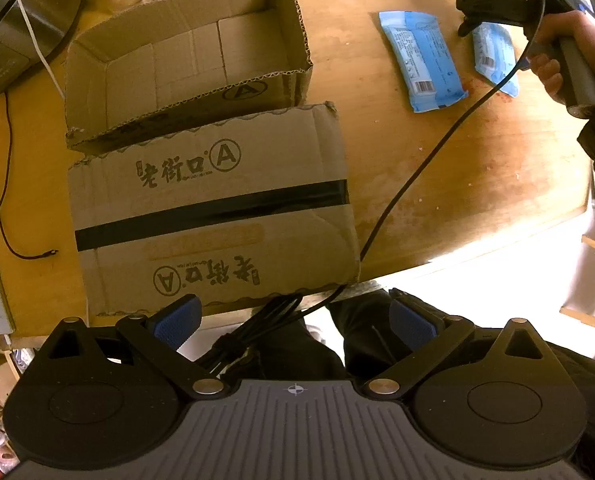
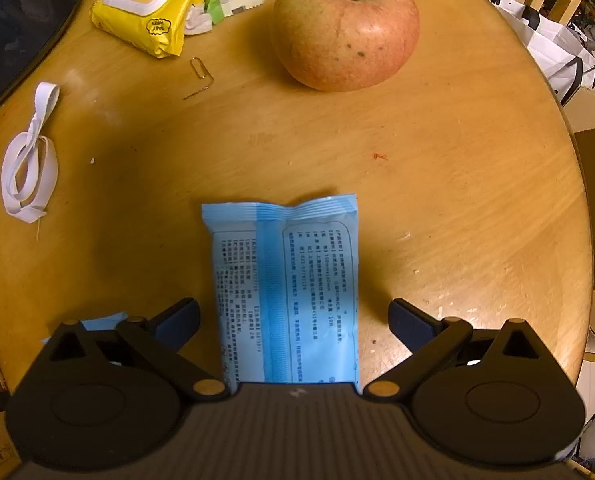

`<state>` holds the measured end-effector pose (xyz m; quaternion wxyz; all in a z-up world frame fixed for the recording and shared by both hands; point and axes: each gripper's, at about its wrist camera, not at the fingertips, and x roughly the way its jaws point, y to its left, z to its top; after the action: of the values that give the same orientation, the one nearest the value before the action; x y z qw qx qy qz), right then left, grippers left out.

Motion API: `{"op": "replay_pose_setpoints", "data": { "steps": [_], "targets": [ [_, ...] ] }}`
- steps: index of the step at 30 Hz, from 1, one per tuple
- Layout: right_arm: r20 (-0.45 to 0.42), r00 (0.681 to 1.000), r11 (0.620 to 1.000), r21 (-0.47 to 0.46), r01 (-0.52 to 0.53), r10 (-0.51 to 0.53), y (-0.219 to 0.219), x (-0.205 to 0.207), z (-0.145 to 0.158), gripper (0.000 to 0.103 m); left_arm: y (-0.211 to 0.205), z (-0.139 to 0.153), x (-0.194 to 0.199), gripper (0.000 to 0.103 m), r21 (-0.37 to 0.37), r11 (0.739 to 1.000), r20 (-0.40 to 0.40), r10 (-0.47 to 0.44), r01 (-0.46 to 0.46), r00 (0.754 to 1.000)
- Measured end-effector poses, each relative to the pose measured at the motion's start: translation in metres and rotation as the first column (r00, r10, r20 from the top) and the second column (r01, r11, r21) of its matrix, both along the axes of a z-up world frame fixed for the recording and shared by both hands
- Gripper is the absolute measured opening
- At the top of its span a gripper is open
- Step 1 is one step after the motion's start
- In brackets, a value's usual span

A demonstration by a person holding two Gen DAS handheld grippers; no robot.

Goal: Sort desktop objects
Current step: 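Close the right gripper on the blue packet, then lift the blue packet off the table with the right gripper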

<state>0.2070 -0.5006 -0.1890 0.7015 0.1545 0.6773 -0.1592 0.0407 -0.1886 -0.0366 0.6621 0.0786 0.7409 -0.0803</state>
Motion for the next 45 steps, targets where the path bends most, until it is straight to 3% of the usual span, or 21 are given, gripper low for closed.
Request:
{"op": "replay_pose_setpoints", "data": {
  "steps": [2,4,7,21,45],
  "targets": [
    [-0.001,1.0,1.0,0.002,0.001,-0.001,0.002,0.0,0.0,0.098,0.0,0.0,-0.001,0.103,0.0,1.0,-0.001,0.0,0.0,1.0],
    [0.002,1.0,1.0,0.001,0.003,-0.003,0.004,0.0,0.002,0.077,0.001,0.0,-0.002,0.103,-0.001,1.0,-0.001,0.001,-0.001,1.0],
    [0.006,1.0,1.0,0.0,0.005,-0.005,0.008,-0.001,0.004,0.062,0.004,0.0,-0.003,0.103,-0.001,1.0,-0.002,0.009,-0.009,1.0],
    [0.026,1.0,1.0,-0.006,0.014,-0.014,0.023,-0.005,0.015,0.057,0.009,0.005,-0.008,0.103,-0.016,1.0,0.019,0.012,-0.011,1.0],
    [0.058,0.998,1.0,-0.01,-0.011,0.011,-0.005,-0.002,0.083,0.057,0.015,0.012,-0.011,0.103,-0.035,0.999,0.053,0.029,-0.027,0.998]
  ]
}}
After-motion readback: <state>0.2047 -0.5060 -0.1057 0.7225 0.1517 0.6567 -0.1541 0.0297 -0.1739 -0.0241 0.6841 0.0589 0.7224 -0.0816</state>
